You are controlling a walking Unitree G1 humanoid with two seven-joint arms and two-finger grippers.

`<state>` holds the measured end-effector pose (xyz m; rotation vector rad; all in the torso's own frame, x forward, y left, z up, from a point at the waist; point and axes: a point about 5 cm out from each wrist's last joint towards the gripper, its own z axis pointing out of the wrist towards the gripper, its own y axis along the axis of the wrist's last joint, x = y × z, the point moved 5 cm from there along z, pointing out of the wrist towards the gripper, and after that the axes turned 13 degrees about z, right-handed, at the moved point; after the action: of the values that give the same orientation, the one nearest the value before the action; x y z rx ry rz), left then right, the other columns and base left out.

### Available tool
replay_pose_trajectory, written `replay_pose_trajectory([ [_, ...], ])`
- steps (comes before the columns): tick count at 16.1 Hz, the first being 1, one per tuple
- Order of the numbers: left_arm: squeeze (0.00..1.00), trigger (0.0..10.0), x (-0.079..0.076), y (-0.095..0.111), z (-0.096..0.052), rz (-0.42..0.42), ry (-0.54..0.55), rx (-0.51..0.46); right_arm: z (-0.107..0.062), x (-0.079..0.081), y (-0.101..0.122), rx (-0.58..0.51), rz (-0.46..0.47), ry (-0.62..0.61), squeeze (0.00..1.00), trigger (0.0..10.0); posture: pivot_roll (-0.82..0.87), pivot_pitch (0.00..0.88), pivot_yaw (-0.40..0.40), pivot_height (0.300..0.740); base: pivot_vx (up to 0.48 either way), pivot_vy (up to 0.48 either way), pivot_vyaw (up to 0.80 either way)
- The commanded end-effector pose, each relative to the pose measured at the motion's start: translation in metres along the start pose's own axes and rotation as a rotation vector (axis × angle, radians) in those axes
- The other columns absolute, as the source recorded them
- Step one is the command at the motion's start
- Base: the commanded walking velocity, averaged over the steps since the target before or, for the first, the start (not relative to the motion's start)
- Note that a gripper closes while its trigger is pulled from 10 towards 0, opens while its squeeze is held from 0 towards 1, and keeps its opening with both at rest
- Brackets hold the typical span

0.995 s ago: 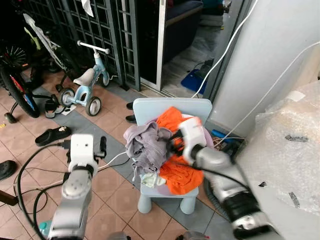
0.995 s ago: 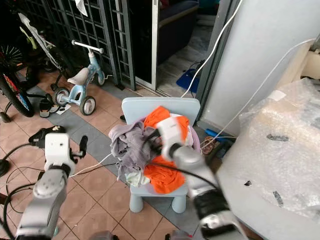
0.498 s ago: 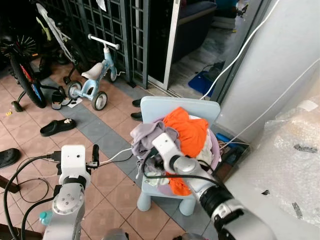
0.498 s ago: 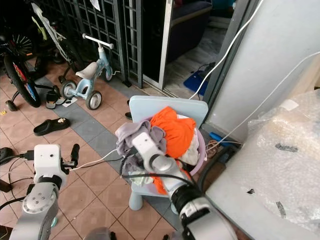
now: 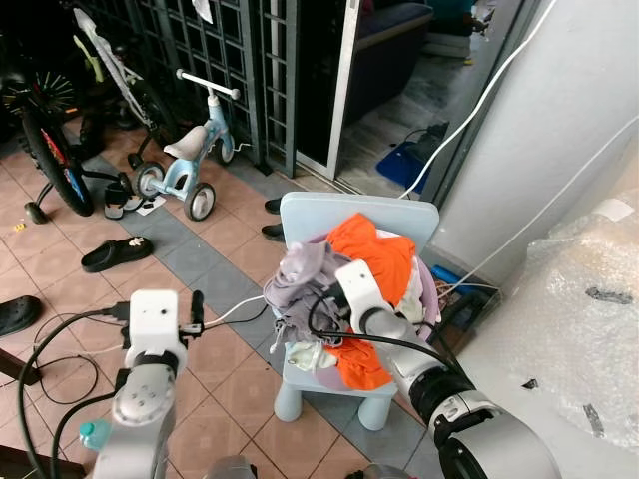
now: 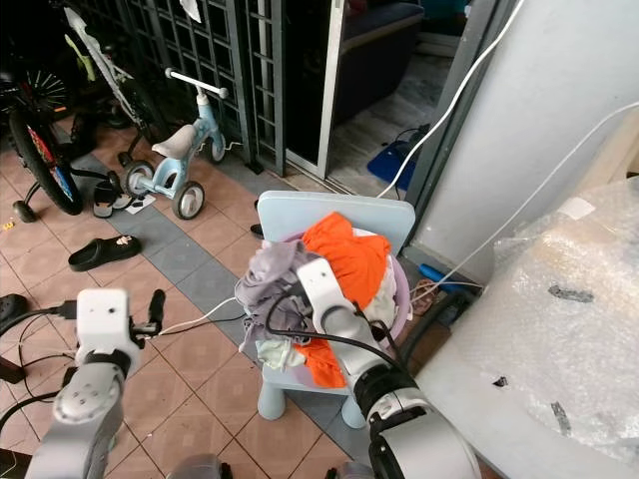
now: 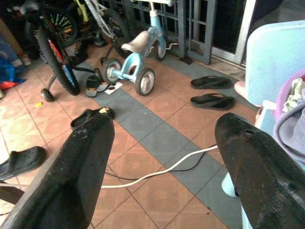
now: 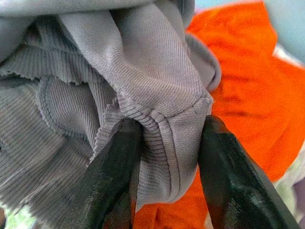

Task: Clothes washing

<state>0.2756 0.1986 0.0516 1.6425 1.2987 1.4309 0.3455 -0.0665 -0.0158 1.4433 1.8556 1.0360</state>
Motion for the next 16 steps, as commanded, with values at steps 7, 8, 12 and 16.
replay_pose_trajectory([
  [7,0.00,10.0,-0.010,0.026,0.020,-0.041,-0.026,-0.074,0.002,0.006,0.003,-0.001,0.123,0.040,0.00,0.0,0.07,0.000,-0.070,0.740,0.000,0.000,0.00],
  [8,0.00,10.0,-0.010,0.026,0.021,-0.050,-0.033,-0.071,0.002,0.004,0.008,-0.023,0.145,0.032,0.00,0.0,0.06,0.000,-0.064,0.740,0.000,0.000,0.00],
  [12,0.00,10.0,-0.008,0.026,0.026,-0.058,-0.007,-0.042,-0.009,-0.055,0.062,-0.270,0.351,-0.081,0.00,0.0,0.03,0.000,-0.053,0.740,0.000,0.000,0.00],
  [16,0.00,10.0,-0.011,0.034,0.028,-0.024,-0.018,-0.071,-0.050,-0.086,0.087,-0.505,0.286,-0.131,0.00,0.0,0.00,0.000,-0.033,0.740,0.000,0.000,0.00],
])
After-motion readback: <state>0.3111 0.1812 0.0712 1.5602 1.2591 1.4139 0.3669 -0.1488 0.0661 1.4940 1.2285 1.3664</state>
